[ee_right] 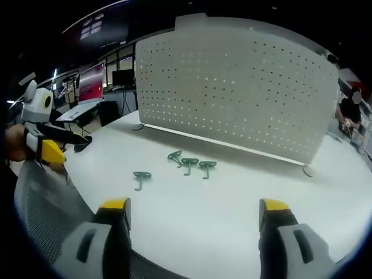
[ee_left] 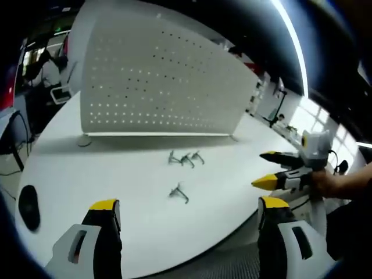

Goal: Insert the hook assembly into the mounting plate slot until the hook locks in place.

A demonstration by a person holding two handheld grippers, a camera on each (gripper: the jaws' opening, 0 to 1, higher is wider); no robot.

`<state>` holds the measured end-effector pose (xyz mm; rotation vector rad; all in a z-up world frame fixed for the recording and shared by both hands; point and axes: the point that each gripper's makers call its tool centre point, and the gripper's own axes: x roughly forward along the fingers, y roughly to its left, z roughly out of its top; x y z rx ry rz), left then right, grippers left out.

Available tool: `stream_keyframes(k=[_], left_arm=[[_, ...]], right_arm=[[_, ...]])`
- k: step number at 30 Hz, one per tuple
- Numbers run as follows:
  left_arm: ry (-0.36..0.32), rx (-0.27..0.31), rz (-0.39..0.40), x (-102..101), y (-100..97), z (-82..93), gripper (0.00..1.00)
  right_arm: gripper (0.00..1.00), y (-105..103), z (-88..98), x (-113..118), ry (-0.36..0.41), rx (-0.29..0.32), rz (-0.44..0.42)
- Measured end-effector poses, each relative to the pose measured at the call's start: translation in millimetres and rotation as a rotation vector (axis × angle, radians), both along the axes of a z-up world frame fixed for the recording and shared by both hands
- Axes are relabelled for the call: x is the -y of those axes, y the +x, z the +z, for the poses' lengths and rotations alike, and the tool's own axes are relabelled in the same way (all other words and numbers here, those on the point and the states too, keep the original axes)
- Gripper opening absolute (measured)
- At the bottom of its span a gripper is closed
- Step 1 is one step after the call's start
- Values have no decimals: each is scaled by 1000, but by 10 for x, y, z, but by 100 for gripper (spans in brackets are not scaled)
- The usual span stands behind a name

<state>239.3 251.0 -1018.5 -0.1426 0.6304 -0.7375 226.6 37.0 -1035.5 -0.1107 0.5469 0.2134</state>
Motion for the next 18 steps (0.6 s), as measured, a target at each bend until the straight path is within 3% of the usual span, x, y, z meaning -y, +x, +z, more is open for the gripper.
stream_keyframes(k=[4, 10, 18], left_arm=[[-2, 2, -6, 17, -7, 8, 100], [-3, -1, -1, 2, -2, 5, 100], [7, 5, -7, 10, -4, -2, 100]], right_arm=[[87, 12, 33, 49, -6, 14, -17], [82, 38, 93, 101, 59, 31, -60], [81, 48, 112, 136, 58, 43, -79]])
